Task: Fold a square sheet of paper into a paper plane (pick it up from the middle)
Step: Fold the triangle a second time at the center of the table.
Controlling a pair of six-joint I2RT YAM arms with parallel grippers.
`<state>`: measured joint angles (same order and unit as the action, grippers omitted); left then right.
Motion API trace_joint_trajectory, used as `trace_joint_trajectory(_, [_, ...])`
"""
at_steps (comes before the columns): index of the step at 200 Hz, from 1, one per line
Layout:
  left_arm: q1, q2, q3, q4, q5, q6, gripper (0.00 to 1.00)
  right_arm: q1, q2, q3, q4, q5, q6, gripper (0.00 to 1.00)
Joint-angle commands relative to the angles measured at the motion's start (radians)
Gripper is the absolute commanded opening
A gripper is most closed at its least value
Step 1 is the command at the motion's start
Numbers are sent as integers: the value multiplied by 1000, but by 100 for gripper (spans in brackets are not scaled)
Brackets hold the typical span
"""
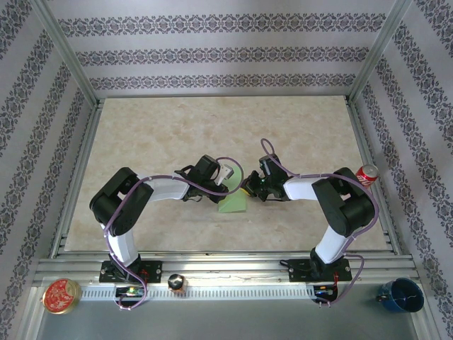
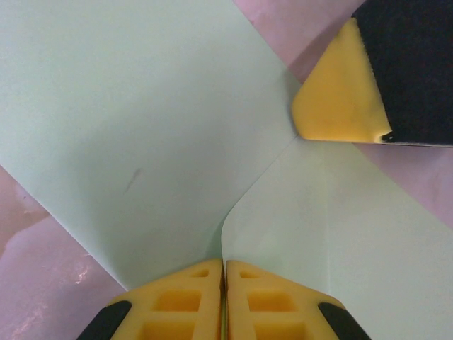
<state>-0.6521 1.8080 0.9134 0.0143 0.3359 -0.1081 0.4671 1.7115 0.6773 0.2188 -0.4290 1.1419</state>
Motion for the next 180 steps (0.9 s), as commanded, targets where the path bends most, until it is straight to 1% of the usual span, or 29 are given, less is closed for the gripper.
trace_joint_trajectory(1, [9, 31, -9, -59, -10, 24, 10, -5, -28, -22, -80, 52, -18, 0])
trace_joint_trajectory(28, [9, 30, -12, -56, -11, 22, 10, -3, -80, -5, -61, 1, -34, 0])
trace_joint_trajectory(48, [9, 31, -12, -53, -16, 21, 10, 9, -92, -4, -43, -7, -20, 0])
trace_joint_trajectory(80, [9, 35, -3, -62, -15, 25, 10, 50, -49, 11, -29, -20, -2, 0])
trace_joint_trajectory(100, [9, 36, -8, -55, -13, 20, 10, 66, -42, 1, -18, 4, 16, 0])
trace_joint_trajectory(134, [9, 37, -8, -57, -10, 22, 10, 70, -28, 14, -2, -30, 22, 0])
trace_joint_trajectory(180, [9, 39, -3, -63, -10, 25, 10, 80, -2, 28, 13, -40, 30, 0])
